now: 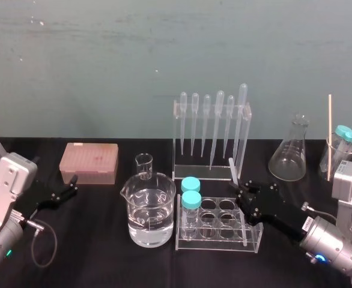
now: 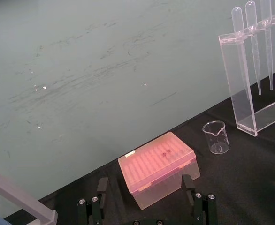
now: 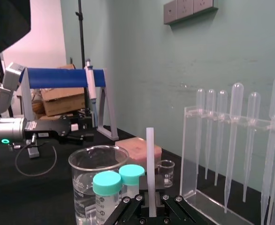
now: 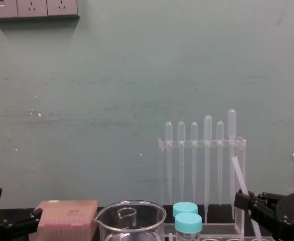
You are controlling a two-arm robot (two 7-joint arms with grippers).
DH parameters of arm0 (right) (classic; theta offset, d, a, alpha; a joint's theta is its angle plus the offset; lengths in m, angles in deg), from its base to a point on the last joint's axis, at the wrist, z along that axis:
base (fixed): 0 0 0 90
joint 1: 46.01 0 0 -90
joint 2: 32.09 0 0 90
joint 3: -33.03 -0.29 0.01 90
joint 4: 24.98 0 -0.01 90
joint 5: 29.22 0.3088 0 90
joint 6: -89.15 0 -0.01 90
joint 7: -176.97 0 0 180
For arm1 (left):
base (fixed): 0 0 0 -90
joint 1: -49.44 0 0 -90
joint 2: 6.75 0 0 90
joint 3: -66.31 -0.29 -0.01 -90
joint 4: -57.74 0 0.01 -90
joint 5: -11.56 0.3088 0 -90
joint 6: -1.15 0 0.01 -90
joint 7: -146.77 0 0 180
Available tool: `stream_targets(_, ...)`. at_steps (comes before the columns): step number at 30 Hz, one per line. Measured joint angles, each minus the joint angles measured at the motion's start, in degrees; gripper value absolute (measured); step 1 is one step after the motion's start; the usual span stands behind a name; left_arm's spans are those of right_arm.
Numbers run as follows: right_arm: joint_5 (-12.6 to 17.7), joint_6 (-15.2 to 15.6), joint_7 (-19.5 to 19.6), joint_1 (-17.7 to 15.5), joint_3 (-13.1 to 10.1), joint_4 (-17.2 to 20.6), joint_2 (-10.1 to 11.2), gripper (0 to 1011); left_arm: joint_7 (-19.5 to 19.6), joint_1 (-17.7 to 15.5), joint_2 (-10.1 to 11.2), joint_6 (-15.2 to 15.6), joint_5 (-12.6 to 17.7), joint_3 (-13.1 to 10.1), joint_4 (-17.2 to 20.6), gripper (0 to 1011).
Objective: Pick up the stirring rod with one hand, then place it down.
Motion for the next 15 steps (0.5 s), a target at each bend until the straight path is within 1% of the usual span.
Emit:
stream_targets(4, -0.4, 0.4, 1.2, -0.4, -0.1, 0.6, 0.1, 73, 0.0, 0.0, 0.0, 0.0, 0.0, 0.0, 0.0, 1000)
stream_targets(15, -0.4, 0.3, 1.0, -0.3, -0.1, 0.5, 0.1, 74, 0.0, 0.0, 0.0, 0.0, 0.0, 0.0, 0.0, 1000)
